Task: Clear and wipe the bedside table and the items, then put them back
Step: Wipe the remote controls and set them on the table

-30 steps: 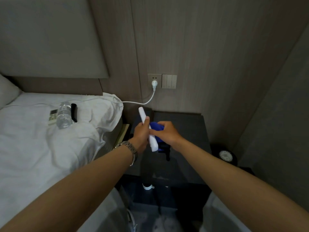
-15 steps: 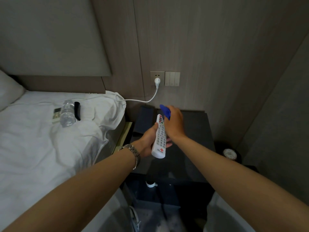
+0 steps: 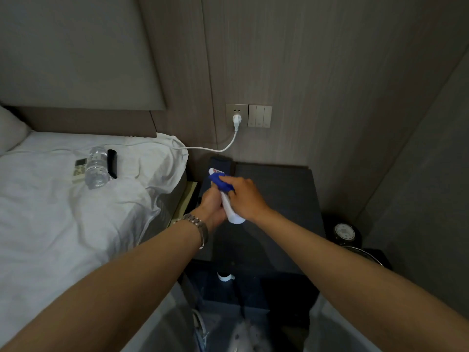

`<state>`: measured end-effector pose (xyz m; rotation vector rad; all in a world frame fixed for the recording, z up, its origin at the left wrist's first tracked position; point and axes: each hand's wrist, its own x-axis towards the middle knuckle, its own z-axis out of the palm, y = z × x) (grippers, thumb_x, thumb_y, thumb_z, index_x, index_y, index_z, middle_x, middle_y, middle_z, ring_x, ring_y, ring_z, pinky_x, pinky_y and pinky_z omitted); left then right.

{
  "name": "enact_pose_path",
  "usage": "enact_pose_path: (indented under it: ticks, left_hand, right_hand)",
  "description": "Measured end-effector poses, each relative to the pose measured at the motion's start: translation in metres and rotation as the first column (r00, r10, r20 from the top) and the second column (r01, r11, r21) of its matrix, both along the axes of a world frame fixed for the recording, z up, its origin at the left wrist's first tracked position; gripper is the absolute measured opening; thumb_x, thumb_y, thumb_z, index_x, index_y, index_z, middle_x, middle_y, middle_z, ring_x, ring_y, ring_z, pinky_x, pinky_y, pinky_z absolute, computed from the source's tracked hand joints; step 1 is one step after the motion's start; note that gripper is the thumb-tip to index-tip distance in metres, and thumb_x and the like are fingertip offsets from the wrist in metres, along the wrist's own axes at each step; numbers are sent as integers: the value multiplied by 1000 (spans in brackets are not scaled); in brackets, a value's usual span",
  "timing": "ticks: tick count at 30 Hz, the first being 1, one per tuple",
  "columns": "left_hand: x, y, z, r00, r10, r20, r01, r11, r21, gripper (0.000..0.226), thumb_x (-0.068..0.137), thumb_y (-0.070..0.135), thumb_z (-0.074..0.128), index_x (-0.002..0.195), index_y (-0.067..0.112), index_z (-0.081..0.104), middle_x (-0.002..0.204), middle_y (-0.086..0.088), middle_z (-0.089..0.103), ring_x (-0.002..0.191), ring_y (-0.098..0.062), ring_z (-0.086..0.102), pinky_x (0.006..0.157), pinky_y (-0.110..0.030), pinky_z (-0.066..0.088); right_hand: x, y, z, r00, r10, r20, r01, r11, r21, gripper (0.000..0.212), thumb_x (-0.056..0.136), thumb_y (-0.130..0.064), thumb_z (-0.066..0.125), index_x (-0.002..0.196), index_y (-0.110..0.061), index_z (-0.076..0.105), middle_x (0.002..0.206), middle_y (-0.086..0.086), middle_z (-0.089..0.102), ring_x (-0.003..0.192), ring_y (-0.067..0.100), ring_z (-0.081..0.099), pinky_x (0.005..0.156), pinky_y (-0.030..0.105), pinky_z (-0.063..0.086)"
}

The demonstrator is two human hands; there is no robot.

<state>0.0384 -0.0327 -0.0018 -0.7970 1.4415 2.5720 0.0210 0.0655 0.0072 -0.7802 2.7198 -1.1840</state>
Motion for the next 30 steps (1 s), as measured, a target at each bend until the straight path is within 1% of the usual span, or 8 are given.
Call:
enact_pose_path:
  ticks: [2,5,8,11,14,22,27,30]
  left_hand:
    - [-1,-12,2,997,72,1,-72,995,67,37,107,29,33,136,13,49,90,-8,58,75,-20,59,88,-37,53]
    - [-1,-20,3,990,136,49,-142,971,191,47,101,37,51,136,6,53,97,-15,65,85,-28,64,74,-41,54]
    - [1,-29,2,988,144,61,-156,952,262,51,100,47,47,134,10,55,98,-12,66,87,-26,64,67,-41,60]
    - [4,-33,1,987,133,86,-151,950,273,56,100,51,43,137,10,54,108,-11,66,93,-25,64,78,-42,55]
    - [8,-35,-1,984,147,102,-171,941,291,57,102,51,37,138,10,52,110,-11,65,94,-25,63,76,-42,51]
    - [4,-38,-12,980,179,84,-195,948,252,55,104,49,32,137,10,52,117,-10,64,92,-22,62,71,-36,49]
    - [-3,-51,-23,961,265,74,-275,933,233,61,106,48,20,141,6,47,109,-14,64,87,-24,62,75,-35,50]
    - [-3,-55,-27,945,315,85,-326,916,235,64,103,56,20,134,8,50,119,-11,63,87,-24,63,75,-41,49]
  right_hand:
    - [5,-1,1,999,38,17,-38,999,4,47,98,-9,49,143,-22,52,134,16,59,119,30,58,101,36,47]
    - [13,0,1,997,80,11,-80,996,23,51,97,-7,50,145,-27,49,137,16,55,120,30,57,104,41,47]
    - [22,2,6,991,134,-27,-133,990,43,52,97,-7,52,145,-26,47,139,15,53,121,28,56,103,40,48]
    - [33,8,9,976,203,-75,-198,977,74,50,97,-6,55,145,-19,48,140,13,54,122,25,56,104,35,47]
    - [42,13,5,961,259,-93,-254,965,61,52,94,-4,59,143,-18,49,141,11,55,124,21,56,107,33,45]
    - [59,20,-8,919,280,-279,-257,959,115,61,87,5,65,143,-14,49,149,6,48,139,16,43,117,26,29]
    - [70,25,-15,863,319,-393,-294,948,123,60,81,5,68,137,-11,57,140,8,58,130,20,54,111,28,36]
    - [68,28,-17,847,307,-433,-306,949,74,53,79,5,69,129,-9,62,131,9,64,121,23,60,106,31,45]
